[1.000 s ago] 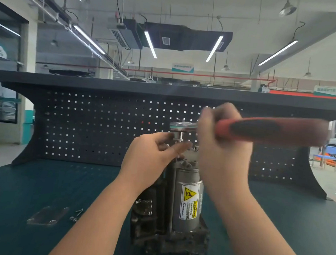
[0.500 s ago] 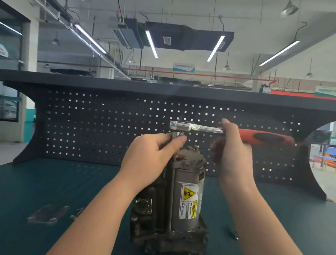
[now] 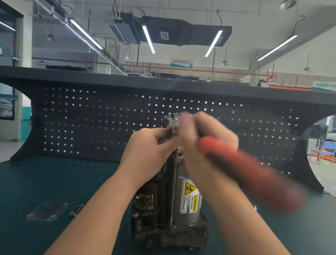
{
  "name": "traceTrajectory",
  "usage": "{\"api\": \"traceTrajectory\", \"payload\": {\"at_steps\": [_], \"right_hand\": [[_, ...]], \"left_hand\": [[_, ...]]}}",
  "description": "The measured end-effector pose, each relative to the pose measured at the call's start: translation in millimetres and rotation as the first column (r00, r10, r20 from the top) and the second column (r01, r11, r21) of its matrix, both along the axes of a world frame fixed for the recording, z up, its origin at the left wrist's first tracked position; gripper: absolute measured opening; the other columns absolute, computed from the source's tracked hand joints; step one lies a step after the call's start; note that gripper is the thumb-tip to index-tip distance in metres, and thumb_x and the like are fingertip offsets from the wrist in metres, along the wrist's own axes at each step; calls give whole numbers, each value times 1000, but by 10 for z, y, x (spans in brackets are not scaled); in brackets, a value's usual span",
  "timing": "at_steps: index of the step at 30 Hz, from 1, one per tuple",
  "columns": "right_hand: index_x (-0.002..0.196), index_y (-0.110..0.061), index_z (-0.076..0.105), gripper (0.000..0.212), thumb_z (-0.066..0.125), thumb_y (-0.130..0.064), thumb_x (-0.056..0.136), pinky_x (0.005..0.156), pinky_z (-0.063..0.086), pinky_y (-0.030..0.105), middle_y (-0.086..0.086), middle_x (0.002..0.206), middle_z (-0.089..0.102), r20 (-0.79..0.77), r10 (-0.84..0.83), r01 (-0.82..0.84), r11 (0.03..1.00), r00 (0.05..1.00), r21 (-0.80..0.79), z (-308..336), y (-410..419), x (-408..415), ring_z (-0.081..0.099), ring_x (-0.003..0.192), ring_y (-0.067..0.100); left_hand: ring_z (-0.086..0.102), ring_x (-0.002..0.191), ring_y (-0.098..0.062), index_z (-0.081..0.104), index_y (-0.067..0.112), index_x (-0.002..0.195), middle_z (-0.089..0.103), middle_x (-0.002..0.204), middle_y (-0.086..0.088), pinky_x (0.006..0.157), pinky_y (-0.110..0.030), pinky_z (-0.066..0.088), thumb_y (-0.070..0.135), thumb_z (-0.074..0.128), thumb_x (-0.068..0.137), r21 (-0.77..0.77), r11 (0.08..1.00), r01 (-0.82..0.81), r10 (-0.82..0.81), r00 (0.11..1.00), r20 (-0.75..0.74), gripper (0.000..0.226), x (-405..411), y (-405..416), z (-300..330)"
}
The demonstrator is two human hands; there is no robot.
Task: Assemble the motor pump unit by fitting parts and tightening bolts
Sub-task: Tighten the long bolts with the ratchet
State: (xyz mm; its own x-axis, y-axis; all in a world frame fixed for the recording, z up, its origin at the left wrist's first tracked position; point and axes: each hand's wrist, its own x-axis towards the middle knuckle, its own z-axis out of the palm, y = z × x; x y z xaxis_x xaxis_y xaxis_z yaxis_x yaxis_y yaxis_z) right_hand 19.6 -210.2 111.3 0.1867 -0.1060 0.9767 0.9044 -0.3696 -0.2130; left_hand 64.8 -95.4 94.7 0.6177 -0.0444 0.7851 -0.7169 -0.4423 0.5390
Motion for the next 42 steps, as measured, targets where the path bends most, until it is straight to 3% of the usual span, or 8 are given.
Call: {"api": "traceTrajectory", "payload": {"at_steps": [3,5,9,12,15,21,38,42], "right_hand": [[68,-21,59,38,46,-47,92,43,37,15,-7,47,53,-189,234,-181,948,954,260,101,-163,11,49,43,2],[78,-16,60,34,49,-43,95,39,40,17,0,50,60,-262,388,-274,882,884,383,151,-253,32,54,39,11],[67,-22,55,27,60,-30,93,37,37,16,11,55,66,-317,511,-341,819,799,461,185,-329,91,59,39,19],[53,-27,52,39,59,-24,91,37,35,16,10,53,64,-286,524,-368,811,802,454,190,-325,95,59,39,19],[65,-17,48,29,56,-20,93,36,35,17,11,51,63,-276,537,-386,805,797,452,182,-309,97,58,38,18],[63,-18,50,32,56,-21,94,38,37,16,11,52,62,-285,528,-372,809,800,455,152,-262,51,57,37,19],[69,-6,48,30,52,-19,96,39,38,14,10,54,64,-311,339,-268,931,888,250,142,-310,35,57,37,19],[68,-8,47,32,53,-22,96,40,39,17,9,53,60,-287,285,-208,940,914,270,137,-258,20,52,37,12]], "left_hand": [[61,59,0,75,40,80,67,60,17,60,-34,50,52,62,87,-38,998,56,-55,998,16,20,-25,-19,10],[68,72,-6,76,33,88,73,71,9,72,-40,55,57,57,87,-17,999,45,-44,999,13,30,-25,4,11],[56,50,-2,73,22,77,74,71,3,59,-33,46,61,43,85,-33,999,37,-37,999,-6,50,-52,0,15],[48,40,3,73,21,84,75,73,4,56,-26,37,60,40,85,-58,997,47,-48,999,-14,51,-45,-10,32],[51,44,3,74,18,87,75,74,3,60,-29,43,60,39,86,-57,997,51,-52,999,-12,55,-47,-16,30],[69,77,-19,72,14,85,74,75,1,81,-48,51,61,38,86,-54,998,30,-31,999,-9,58,-25,-11,18],[70,84,-21,72,17,90,74,80,-2,82,-53,52,57,51,87,-40,993,107,-108,994,-8,45,-72,-2,18],[71,78,-10,71,21,88,74,75,6,80,-46,55,59,60,79,-77,992,104,-106,994,-16,40,-94,-25,14]]}}
